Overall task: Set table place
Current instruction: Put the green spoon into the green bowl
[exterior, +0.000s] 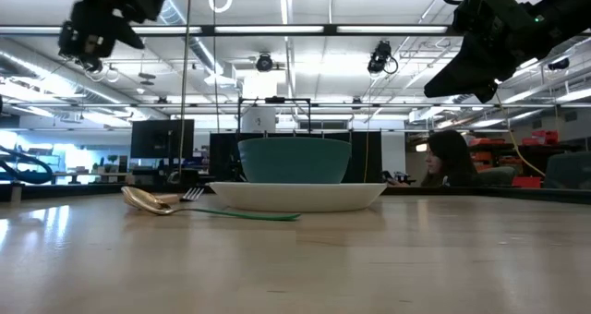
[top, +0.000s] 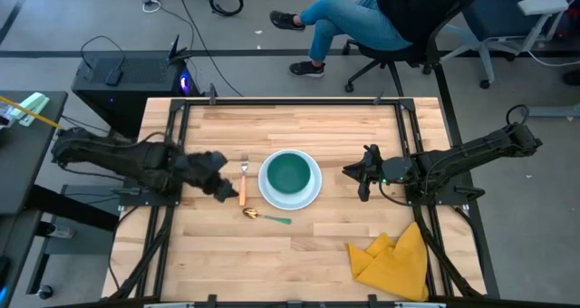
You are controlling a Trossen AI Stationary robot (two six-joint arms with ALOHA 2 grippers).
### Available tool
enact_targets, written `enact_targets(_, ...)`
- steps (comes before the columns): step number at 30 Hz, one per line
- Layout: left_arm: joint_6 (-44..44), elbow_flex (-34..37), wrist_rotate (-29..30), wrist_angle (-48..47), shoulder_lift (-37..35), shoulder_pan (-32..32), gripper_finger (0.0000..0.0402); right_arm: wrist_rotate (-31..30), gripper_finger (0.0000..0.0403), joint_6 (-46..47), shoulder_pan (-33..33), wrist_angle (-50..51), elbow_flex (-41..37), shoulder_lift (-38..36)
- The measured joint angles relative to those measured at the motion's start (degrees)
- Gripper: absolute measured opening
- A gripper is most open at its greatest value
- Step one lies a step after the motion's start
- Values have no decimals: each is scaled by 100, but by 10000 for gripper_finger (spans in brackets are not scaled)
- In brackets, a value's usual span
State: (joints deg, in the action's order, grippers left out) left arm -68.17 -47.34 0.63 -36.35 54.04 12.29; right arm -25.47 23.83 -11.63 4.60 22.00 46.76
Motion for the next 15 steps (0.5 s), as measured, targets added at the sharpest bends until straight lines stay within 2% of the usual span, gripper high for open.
enact_targets(11,-518,-1,1096,18,64,1921,173,2,64,0,0,0,0,0)
enact_targets(15,-452,-3,1223,17,122,2462,172,1,64,1,0,0,0,0)
